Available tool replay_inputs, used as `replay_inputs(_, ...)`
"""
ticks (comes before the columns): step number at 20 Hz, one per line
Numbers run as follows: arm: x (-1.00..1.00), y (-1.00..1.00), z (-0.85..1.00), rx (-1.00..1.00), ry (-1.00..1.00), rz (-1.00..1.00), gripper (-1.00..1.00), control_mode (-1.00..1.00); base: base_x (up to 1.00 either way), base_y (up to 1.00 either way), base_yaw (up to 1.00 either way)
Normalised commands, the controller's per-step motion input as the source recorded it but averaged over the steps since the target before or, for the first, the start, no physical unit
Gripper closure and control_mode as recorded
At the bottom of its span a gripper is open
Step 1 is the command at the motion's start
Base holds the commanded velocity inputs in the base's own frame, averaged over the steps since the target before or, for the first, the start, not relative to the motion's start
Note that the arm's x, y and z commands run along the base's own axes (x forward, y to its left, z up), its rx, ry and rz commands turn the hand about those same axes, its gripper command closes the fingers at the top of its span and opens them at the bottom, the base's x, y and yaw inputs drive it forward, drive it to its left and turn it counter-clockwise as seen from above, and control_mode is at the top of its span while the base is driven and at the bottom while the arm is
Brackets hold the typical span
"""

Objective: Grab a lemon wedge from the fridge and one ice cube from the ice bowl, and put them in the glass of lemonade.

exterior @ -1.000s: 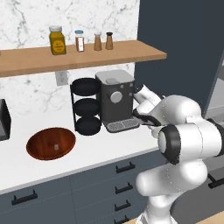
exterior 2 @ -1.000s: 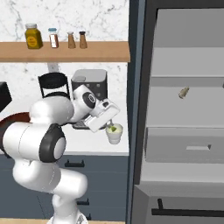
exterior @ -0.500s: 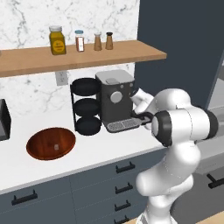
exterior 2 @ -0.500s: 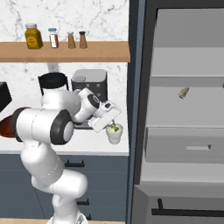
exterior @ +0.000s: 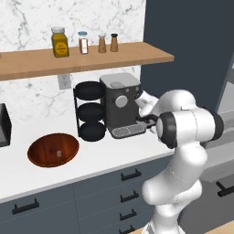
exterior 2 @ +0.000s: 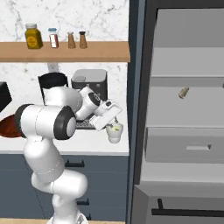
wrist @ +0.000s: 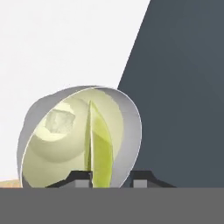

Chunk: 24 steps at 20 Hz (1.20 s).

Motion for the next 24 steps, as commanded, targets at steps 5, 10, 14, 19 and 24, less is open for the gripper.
replay_inputs(5,-0.38,0.0,0.44,0.0,-0.04,0.0,-1.0,-1.0,0.0,0.0,0.0)
replay_inputs(10,-0.42,0.04,0.46,-0.01,-0.05,0.0,-1.0,-1.0,0.0,0.0,0.0)
replay_inputs(14,-0.7,0.48,0.55,-0.03,-0.11,0.0,-1.0,-1.0,0.0,0.0,0.0)
replay_inputs(19,-0.7,0.77,0.86,0.0,-0.22,0.0,-1.0,-1.0,0.0,0.0,0.0)
replay_inputs(24,-0.66,0.96,0.73,0.0,-0.28,0.0,-1.0,-1.0,0.0,0.0,0.0)
